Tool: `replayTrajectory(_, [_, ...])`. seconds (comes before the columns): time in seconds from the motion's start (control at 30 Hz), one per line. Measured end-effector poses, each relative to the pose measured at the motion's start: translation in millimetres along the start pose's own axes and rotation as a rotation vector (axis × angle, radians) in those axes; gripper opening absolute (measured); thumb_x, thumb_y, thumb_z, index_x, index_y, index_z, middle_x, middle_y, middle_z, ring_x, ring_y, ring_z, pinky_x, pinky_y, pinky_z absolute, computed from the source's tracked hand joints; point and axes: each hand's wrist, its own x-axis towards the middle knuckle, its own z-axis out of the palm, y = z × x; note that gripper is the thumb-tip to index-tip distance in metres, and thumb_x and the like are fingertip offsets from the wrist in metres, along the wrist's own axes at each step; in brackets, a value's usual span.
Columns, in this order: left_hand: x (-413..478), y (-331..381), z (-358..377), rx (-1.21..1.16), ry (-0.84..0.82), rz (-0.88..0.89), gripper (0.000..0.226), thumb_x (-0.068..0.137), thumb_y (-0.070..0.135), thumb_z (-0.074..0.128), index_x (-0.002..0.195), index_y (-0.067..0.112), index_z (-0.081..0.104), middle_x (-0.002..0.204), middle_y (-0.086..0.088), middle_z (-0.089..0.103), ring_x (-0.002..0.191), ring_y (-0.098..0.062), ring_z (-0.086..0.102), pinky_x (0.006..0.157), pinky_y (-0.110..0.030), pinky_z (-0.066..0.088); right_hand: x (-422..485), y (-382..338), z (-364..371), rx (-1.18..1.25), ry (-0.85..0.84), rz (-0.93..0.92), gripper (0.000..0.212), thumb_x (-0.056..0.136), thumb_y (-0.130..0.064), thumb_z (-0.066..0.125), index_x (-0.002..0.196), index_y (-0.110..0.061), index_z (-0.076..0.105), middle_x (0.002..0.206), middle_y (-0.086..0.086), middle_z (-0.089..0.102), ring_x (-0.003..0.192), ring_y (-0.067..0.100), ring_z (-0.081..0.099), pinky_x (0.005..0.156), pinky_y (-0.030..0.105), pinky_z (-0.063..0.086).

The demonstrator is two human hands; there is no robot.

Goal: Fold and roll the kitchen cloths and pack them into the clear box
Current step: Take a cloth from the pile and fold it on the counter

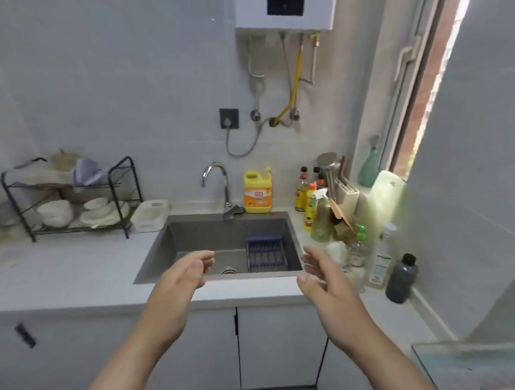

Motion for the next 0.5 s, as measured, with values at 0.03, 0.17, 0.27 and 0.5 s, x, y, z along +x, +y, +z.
replayTrajectory(0.03, [-8.0, -2.0, -20.4, -0.002, 0.04, -0.005, 0.063, 0.07, 0.08, 0.041, 0.109, 0.039, 0.066, 0.111, 0.02, 0.068, 0.104, -0.001, 0.063, 0.099, -0.039, 0.047, 0.5, -8.7, 17.6, -0.009, -0.031, -0.024, 0.046, 0.097, -0.025, 0.054, 0.135, -0.045, 0.04, 0.138, -0.019, 0.047, 0.125, -0.008, 0.042, 0.099, 0.02, 0.035])
replayTrajectory(0.17, [-42.7, -9.5, -102.4, -0.009, 0.141, -0.014, 0.071, 0.064, 0.088, 0.044, 0.107, 0.037, 0.066, 0.11, 0.019, 0.068, 0.107, 0.0, 0.061, 0.096, -0.033, 0.047, -6.0, -43.1, 94.6, -0.014, -0.157, -0.102, 0.045, 0.097, -0.024, 0.055, 0.136, -0.041, 0.042, 0.135, -0.02, 0.048, 0.124, -0.01, 0.042, 0.098, 0.018, 0.036])
replayTrajectory(0.27, [-75.1, -15.2, -168.0, -0.011, 0.216, -0.019, 0.067, 0.064, 0.083, 0.046, 0.107, 0.035, 0.065, 0.108, 0.02, 0.069, 0.108, 0.002, 0.06, 0.094, -0.028, 0.046, -23.2, -69.0, 158.0, -0.02, -0.26, -0.132, 0.043, 0.097, -0.027, 0.055, 0.136, -0.039, 0.045, 0.134, -0.02, 0.05, 0.124, -0.007, 0.044, 0.1, 0.019, 0.037])
replayTrajectory(0.5, [-165.0, -36.8, -322.8, -0.046, 0.421, -0.057, 0.059, 0.067, 0.068, 0.045, 0.101, 0.026, 0.067, 0.104, 0.005, 0.071, 0.103, -0.002, 0.064, 0.094, -0.033, 0.05, -87.3, -126.2, 294.7, -0.005, -0.42, -0.17, 0.038, 0.095, -0.028, 0.057, 0.126, -0.047, 0.043, 0.133, -0.017, 0.051, 0.123, -0.003, 0.046, 0.099, 0.022, 0.038])
